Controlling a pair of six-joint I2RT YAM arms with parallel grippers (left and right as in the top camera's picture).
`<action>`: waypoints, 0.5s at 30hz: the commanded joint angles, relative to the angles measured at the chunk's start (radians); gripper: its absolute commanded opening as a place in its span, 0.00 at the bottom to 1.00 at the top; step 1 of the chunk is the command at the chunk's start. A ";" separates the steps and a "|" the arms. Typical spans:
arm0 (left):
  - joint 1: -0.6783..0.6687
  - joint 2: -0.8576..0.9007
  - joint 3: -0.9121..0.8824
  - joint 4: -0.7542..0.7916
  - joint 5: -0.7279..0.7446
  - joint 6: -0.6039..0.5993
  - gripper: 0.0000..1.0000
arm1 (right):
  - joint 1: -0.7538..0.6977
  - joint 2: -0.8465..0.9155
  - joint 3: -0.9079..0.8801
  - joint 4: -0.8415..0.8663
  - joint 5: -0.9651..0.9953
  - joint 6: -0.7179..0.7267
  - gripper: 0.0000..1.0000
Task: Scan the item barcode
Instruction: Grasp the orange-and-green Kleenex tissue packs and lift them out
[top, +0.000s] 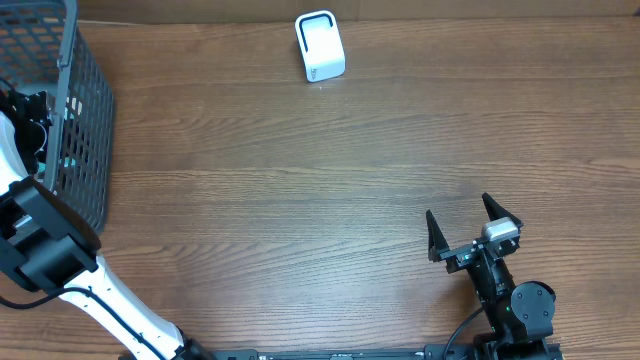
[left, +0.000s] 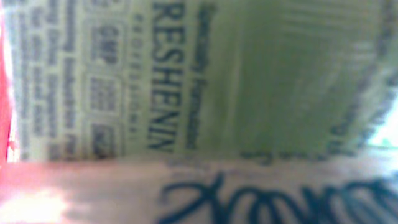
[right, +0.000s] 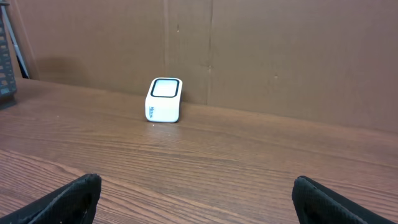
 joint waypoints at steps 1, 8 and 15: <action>-0.005 0.014 -0.007 -0.003 -0.007 -0.009 0.56 | -0.001 -0.008 -0.011 0.005 0.010 -0.005 1.00; -0.004 -0.016 0.042 -0.040 -0.007 -0.014 0.47 | -0.001 -0.008 -0.011 0.004 0.010 -0.004 1.00; -0.003 -0.154 0.082 -0.028 -0.007 -0.048 0.49 | -0.001 -0.008 -0.011 0.004 0.010 -0.004 1.00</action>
